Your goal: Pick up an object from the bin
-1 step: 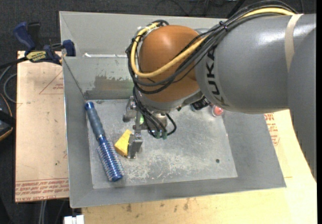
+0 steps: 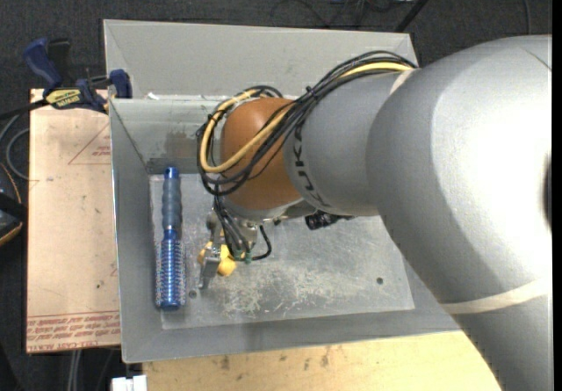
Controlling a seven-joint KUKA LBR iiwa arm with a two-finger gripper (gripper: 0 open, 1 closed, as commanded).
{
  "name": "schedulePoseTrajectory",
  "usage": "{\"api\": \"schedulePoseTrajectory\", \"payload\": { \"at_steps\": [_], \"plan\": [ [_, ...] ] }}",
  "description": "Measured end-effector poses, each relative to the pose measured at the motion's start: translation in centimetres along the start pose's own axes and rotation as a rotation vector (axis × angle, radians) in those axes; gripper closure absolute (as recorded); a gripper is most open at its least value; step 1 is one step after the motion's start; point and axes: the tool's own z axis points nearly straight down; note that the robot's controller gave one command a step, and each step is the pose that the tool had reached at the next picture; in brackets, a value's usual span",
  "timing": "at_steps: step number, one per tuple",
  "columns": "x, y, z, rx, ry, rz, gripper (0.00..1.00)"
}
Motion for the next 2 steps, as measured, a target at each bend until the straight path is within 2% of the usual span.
{"api": "schedulePoseTrajectory", "payload": {
  "at_steps": [1,2],
  "plan": [
    [-0.1,-6.2,-0.5,-0.001,-0.006,-0.103,0.00],
    [1.6,-0.7,-0.3,0.001,-0.008,0.142,0.00]
  ]
}}
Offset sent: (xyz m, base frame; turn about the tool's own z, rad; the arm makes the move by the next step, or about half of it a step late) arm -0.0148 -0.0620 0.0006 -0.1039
